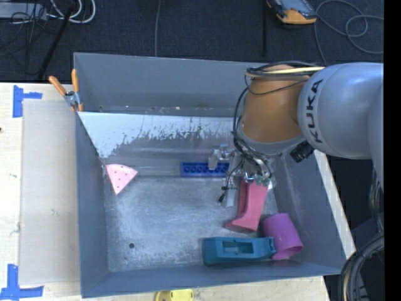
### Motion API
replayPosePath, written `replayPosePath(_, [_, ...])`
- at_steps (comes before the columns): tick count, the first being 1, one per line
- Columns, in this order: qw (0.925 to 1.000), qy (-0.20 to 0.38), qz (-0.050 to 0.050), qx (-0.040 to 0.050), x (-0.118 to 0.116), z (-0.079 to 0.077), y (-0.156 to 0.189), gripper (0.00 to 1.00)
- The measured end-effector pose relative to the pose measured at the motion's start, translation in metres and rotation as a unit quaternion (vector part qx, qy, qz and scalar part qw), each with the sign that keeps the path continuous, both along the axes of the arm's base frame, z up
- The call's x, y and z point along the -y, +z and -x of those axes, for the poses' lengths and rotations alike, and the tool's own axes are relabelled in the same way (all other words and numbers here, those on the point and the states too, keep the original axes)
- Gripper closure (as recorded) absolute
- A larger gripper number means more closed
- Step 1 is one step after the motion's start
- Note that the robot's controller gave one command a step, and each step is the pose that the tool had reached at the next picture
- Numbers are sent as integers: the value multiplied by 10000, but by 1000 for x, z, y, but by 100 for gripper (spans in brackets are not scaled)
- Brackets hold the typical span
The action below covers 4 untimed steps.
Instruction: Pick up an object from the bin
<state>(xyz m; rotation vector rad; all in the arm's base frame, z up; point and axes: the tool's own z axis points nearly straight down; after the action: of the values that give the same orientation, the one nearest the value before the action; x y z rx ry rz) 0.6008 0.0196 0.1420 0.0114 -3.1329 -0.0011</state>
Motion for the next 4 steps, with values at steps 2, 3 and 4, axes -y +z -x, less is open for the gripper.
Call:
replayPosePath(2, [9991, -416, -2, 67, 5, -19, -61, 0])
replayPosePath(3, [9991, -418, 4, 38, 2, -18, -52, 0])
replayPosePath(4, [9996, -263, -1, 48, -23, -18, -42, 0])
